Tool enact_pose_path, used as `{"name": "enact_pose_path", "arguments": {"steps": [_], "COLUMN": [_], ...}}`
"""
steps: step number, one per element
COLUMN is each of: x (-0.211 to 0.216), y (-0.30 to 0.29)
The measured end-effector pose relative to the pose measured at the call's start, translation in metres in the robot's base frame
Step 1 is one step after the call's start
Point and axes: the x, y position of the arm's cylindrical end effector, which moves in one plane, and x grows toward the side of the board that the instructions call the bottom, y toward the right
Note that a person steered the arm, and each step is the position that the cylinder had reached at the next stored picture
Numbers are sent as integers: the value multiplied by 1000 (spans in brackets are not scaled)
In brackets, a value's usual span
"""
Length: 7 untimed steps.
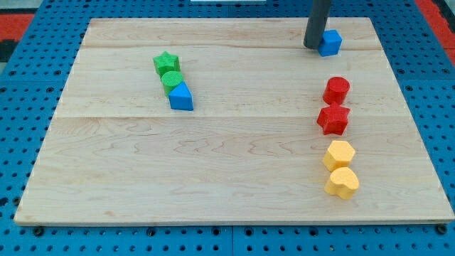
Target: Place the blue cube to the top of red circle
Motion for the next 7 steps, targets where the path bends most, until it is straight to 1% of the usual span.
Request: {"name": "enact_pose_path", "arguments": {"steps": [1,2,3,5,6,7], "x": [-7,-25,-44,-41,-22,-15], "y": [-22,-45,-43,48,29,23]}}
